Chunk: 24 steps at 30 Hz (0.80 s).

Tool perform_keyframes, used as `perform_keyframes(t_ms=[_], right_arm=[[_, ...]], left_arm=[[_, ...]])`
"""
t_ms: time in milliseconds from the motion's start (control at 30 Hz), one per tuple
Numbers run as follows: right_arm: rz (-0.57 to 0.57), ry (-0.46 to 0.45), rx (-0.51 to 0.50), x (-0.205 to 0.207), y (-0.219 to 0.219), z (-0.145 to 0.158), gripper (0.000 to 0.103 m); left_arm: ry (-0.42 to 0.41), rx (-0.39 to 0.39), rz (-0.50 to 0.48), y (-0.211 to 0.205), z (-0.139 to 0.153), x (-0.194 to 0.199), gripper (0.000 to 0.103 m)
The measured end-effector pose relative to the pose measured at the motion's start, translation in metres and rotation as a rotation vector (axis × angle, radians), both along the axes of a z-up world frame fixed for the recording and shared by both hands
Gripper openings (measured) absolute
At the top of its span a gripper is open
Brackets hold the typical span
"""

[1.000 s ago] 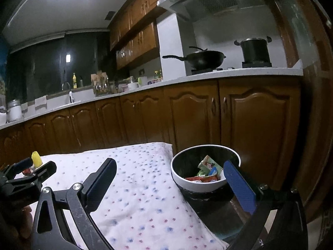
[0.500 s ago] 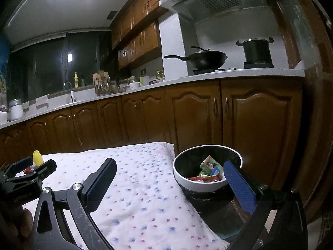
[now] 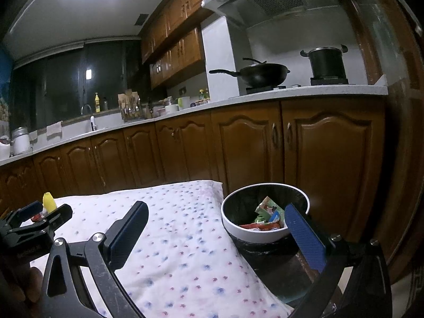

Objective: Collect trash

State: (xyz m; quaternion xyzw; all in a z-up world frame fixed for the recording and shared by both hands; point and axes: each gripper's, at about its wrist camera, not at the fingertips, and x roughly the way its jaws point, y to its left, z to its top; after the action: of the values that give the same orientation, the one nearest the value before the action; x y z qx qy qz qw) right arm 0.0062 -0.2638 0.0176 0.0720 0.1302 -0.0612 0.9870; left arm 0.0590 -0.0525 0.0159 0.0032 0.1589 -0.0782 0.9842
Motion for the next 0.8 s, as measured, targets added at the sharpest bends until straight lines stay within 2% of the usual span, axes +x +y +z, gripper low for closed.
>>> perform_keyframes(t_ms=[800], right_arm=[[0.002,0.003,0.014,-0.0005,0.0015,0.0003,0.103]], left_arm=[[-0.005,0.014,-0.004,-0.0012,0.0,-0.0018,0.103]])
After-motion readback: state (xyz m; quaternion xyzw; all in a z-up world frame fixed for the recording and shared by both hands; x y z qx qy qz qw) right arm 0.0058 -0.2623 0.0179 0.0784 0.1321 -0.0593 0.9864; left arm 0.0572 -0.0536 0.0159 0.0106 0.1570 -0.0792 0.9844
